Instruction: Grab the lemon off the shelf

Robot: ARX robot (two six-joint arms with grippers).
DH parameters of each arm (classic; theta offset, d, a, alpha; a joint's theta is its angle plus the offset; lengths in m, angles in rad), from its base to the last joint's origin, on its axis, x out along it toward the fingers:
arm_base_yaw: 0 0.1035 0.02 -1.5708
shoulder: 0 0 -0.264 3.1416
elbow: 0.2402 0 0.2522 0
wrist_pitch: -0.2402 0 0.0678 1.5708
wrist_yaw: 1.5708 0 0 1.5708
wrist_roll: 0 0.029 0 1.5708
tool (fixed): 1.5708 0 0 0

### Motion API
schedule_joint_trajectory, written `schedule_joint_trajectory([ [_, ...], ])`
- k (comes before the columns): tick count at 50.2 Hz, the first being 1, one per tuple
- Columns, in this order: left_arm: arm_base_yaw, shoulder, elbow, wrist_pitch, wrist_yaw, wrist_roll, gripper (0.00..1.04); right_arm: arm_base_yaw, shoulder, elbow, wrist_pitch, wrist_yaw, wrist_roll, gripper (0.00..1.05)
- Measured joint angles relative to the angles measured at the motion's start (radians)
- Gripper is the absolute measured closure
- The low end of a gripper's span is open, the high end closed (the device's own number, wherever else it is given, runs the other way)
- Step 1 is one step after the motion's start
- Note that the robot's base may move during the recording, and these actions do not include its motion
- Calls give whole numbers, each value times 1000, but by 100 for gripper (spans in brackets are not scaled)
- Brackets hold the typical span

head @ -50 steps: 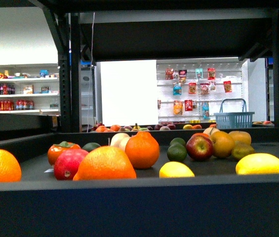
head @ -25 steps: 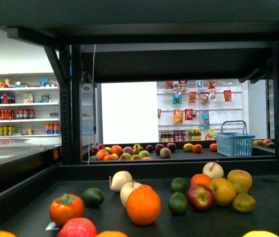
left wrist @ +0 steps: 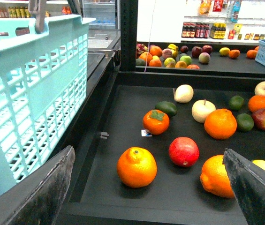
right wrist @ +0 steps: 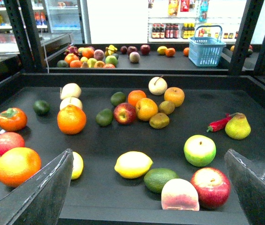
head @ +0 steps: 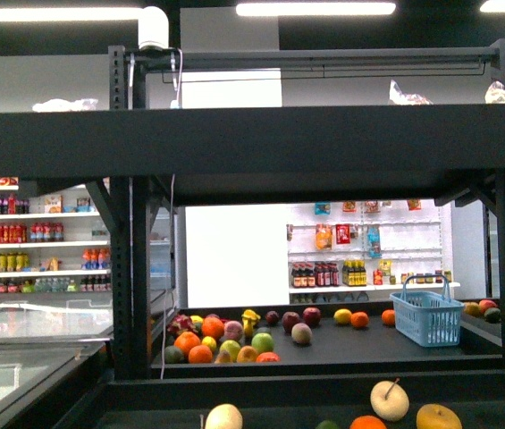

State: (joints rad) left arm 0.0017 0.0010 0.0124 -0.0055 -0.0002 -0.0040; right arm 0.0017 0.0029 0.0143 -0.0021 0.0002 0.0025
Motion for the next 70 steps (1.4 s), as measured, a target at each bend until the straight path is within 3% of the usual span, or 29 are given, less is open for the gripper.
schedule_joint_trajectory([
  [31,-2,2,0,-3,-8,-10,8,0,0,0,1,0,0,8],
  [34,-24,68,41,-116,-104,-135,8,0,0,0,1,1,0,8],
  [36,-5,122,62,-154,-88,-248,8,0,0,0,1,0,0,8],
  [48,278,534,269,-70,272,-734,8,0,0,0,1,0,0,8],
  [55,383,779,458,-26,370,-974,8,0,0,0,1,0,0,8],
  [62,472,1051,688,-39,367,-1165,8,0,0,0,1,0,0,8],
  [70,485,1227,858,-61,346,-1229,8,0,0,0,1,0,0,8],
])
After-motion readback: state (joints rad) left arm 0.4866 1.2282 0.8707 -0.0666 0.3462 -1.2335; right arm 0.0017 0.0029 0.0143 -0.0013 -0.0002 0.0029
